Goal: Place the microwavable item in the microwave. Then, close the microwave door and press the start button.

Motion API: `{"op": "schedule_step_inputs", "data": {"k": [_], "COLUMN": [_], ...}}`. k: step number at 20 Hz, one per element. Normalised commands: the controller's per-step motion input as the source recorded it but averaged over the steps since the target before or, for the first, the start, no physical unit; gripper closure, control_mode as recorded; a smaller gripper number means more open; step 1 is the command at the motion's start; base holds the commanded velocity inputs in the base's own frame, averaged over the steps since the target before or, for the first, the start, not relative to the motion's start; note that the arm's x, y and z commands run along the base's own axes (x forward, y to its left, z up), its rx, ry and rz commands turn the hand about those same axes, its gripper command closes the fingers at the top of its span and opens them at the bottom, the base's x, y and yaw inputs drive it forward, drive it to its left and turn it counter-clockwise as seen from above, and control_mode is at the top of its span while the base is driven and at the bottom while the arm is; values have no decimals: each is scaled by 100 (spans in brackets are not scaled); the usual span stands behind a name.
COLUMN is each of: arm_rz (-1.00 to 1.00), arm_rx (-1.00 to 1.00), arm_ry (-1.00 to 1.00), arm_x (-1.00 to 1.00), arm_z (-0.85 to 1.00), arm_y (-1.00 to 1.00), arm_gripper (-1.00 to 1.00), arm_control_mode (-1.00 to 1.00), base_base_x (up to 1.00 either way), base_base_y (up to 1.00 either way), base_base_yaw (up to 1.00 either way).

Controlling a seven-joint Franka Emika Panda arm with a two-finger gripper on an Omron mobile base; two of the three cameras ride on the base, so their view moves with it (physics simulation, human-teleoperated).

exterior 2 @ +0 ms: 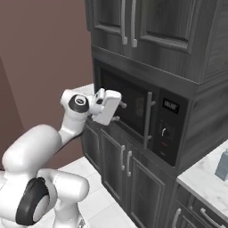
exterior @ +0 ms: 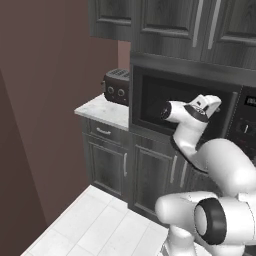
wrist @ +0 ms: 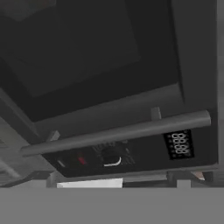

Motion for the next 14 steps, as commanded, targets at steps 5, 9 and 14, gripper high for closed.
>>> {"op": "schedule_step_inputs", "data": {"k": [5,9,14], "arm_rz": [0,0,2], "arm_rx": [3,7,12], "arm_ry": [-5,-5,0], "arm_x": [-100,-83,-29], "arm_z": [0,-1,-13], "arm_y": [22,1,-16], "arm_gripper": [-100,-100,-100], "arm_control_mode": [-100,-100,-100], "base_base_x": [0,0,0], "base_base_y": [0,0,0], "base_base_yaw": [0,0,0]}}
